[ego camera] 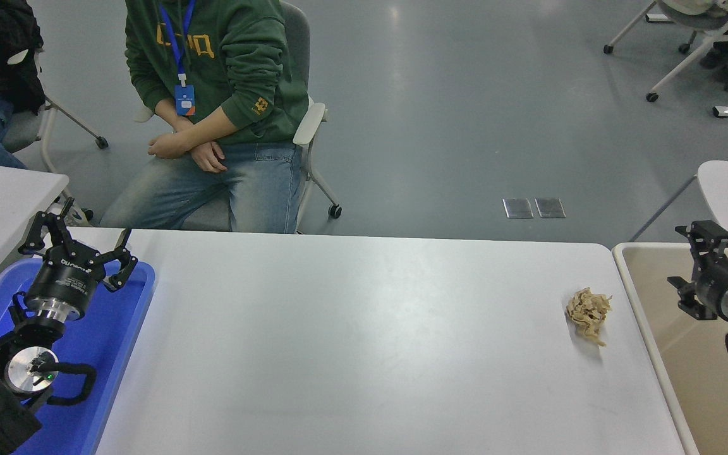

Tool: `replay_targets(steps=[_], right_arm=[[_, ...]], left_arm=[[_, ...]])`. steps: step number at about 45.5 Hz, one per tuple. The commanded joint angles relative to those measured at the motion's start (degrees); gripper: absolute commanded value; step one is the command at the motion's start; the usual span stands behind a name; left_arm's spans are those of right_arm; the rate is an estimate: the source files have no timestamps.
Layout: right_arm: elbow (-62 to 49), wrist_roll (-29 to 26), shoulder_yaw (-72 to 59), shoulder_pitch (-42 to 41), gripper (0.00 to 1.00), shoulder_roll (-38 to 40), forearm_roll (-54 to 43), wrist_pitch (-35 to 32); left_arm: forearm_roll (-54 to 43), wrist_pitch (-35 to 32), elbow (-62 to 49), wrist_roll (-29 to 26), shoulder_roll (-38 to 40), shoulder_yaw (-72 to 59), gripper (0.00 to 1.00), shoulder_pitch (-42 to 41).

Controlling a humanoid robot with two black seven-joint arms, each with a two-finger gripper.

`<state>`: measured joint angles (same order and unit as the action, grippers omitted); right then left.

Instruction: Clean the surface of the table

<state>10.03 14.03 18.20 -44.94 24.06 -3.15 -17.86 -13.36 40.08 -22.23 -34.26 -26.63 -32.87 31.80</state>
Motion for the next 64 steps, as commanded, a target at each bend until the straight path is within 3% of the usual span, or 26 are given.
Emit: replay_targets(steps=[1,11,31,53,64], right_arm=[[9.91,2.23,12.29,1.35,1.00,-0.59,0.43,0.02],[18.79,4.43,15.20,4.16,1.00,-1.73,0.43,0.29],[24.24,10.14,16.70,9.79,1.00,-8.41,0.34,0.55],[24.16,12.87,15.55,10.84,1.00,-11.31,-7.57,7.67],[24.07,12.87,15.55,10.84,1.00,-11.31,-7.57,7.93]], left_arm=[[0.00,0.00,0.00,0.07,0.00,0.00,1.00,0.01],[0.00,0.08,0.00,-0.02,0.00,0.00,1.00,0.01],[0.00,0.00,0.00,-0.02,0.00,0.00,1.00,0.01],[0.00,0.00,0.00,-0.02,0.00,0.00,1.00,-0.07],[0.00,0.00,0.00,-0.02,0.00,0.00,1.00,-0.07]])
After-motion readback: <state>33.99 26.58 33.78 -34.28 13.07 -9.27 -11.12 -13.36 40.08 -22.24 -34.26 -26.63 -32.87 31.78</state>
